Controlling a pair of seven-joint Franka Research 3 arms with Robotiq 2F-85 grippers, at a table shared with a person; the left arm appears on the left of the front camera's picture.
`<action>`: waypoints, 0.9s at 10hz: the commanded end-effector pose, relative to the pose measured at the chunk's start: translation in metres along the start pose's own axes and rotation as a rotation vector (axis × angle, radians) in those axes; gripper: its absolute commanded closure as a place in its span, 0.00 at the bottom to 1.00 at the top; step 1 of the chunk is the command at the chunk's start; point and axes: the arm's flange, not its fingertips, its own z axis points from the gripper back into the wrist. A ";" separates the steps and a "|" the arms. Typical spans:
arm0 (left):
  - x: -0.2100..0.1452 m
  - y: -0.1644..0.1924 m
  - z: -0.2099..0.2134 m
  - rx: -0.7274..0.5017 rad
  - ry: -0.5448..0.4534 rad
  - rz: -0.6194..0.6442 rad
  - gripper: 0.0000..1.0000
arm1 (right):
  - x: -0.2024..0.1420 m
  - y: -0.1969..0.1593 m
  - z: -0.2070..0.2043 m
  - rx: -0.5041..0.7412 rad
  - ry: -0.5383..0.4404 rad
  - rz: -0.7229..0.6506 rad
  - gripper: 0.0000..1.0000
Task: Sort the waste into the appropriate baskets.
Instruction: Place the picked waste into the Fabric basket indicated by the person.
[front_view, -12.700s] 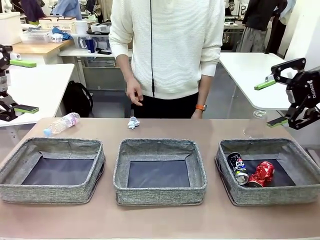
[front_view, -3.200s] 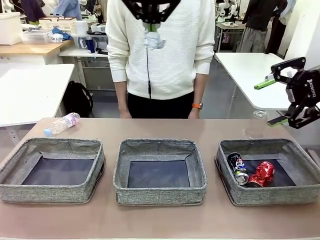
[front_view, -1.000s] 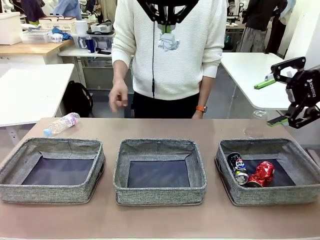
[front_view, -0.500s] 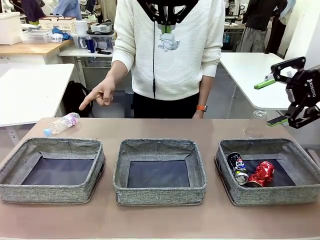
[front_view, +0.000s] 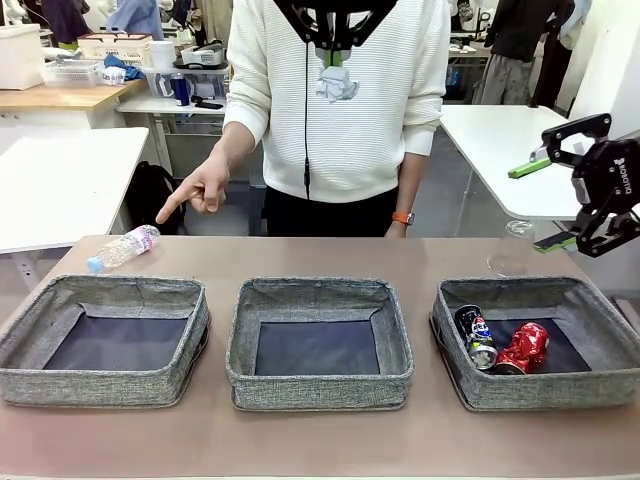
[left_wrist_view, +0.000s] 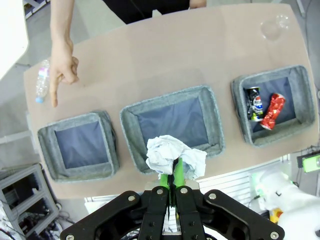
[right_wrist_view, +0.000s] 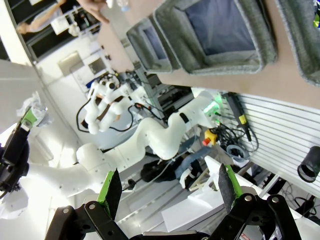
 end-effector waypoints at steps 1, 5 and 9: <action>0.000 0.002 0.002 -0.003 -0.009 -0.017 0.99 | -0.001 0.004 0.001 0.015 0.007 -0.020 0.00; -0.023 0.082 -0.036 0.076 -0.247 -0.026 0.99 | -0.001 0.004 0.001 0.015 0.007 -0.020 0.00; -0.053 0.230 -0.104 0.177 -0.209 0.084 0.99 | -0.001 0.004 0.001 0.015 0.007 -0.020 0.00</action>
